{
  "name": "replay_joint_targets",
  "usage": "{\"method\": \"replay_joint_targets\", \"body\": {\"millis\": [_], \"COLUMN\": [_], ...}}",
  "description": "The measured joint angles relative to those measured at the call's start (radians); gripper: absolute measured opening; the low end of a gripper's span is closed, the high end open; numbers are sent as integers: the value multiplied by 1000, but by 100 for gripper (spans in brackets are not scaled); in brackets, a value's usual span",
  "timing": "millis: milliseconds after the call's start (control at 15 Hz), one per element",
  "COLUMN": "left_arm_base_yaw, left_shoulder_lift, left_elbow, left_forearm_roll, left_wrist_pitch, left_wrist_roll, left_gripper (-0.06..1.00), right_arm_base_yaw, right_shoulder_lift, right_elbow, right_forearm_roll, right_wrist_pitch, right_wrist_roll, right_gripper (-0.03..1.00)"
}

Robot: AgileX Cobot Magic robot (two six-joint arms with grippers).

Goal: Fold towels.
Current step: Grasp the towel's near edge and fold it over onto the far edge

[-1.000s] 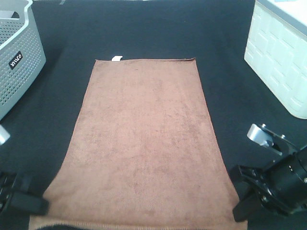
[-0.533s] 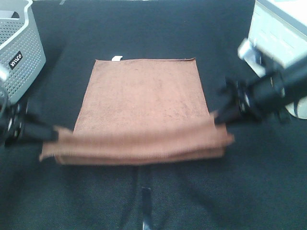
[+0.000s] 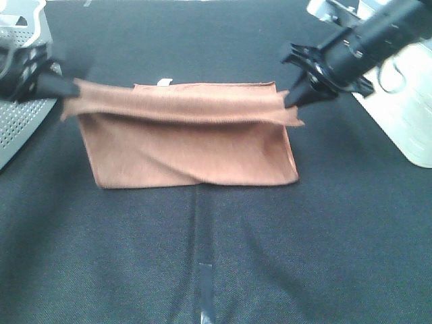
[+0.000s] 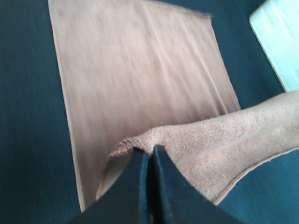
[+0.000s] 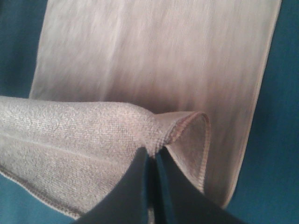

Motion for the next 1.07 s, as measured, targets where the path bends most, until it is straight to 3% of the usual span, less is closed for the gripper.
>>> {"method": "replay_joint_targets", "body": {"millis": [600,800,1067], "left_arm_base_yaw": [-1,-21,-31], "left_shoulder_lift": [543,687,798], "left_elbow": [-622,-804,-909], "left_forearm_roll": [14,14,15], "left_wrist_pitch": [-1,-28,-54], "left_wrist_roll": [-1,-1,-1], "left_gripper": [0,0,8], "right_arm_base_yaw": [-18,-21,-21], "right_shoulder_lift": [498,626,707], "right_elbow": [-781,-916,-933], "right_forearm_roll": [-133,-148,-164], "right_wrist_pitch": [67,49,-41], "right_wrist_roll": [118,118,118], "right_gripper": [0,0,0]}}
